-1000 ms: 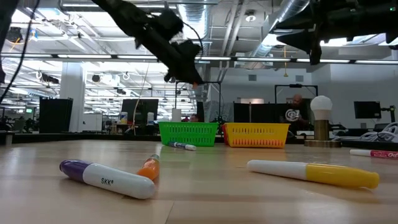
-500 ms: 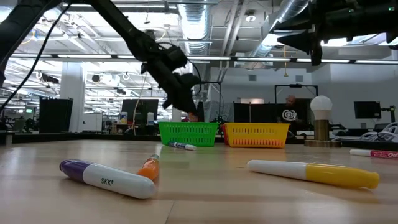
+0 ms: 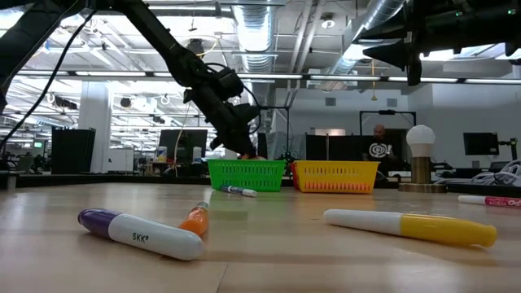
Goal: Pick & Place Markers
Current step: Put the right orange pen into the blue bin, then put the yellow pen into the blue bin
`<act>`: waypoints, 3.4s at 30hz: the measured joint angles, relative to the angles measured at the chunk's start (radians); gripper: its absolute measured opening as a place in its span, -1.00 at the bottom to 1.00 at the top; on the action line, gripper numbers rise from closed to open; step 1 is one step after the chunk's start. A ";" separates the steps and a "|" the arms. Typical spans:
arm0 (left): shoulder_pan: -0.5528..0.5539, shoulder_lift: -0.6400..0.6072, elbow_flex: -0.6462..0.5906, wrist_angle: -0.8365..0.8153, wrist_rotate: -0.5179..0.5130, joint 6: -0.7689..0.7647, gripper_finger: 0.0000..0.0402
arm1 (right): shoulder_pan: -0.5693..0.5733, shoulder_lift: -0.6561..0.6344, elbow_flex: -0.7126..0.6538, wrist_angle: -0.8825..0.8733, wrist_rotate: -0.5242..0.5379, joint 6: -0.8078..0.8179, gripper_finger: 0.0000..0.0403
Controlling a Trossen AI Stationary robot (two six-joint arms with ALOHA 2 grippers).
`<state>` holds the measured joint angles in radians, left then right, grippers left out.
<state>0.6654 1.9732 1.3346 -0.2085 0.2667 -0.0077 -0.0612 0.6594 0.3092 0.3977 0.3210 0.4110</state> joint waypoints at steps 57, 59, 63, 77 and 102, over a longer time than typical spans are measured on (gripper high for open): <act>0.015 -0.079 0.001 -0.056 0.059 -0.057 -0.36 | 0.000 0.000 0.001 0.011 -0.001 0.000 -0.25; 0.009 -0.140 0.000 -0.056 0.059 -0.062 -0.37 | 0.000 0.000 0.001 0.011 -0.004 0.000 -0.25; -0.034 -0.266 0.000 -0.055 0.065 -0.114 -0.39 | 0.002 0.000 0.001 0.011 -0.007 0.000 -0.27; -0.424 -0.620 -0.156 -0.054 -0.042 -0.375 -0.39 | 0.009 0.000 0.001 0.007 -0.008 0.000 -0.23; -1.153 -0.662 -0.280 -0.037 -0.724 -1.078 -0.39 | 0.026 0.000 0.001 -0.001 -0.448 0.000 -0.32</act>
<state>-0.4874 1.3109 1.0546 -0.2458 -0.4573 -1.0858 -0.0357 0.6598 0.3103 0.3964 -0.1272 0.4110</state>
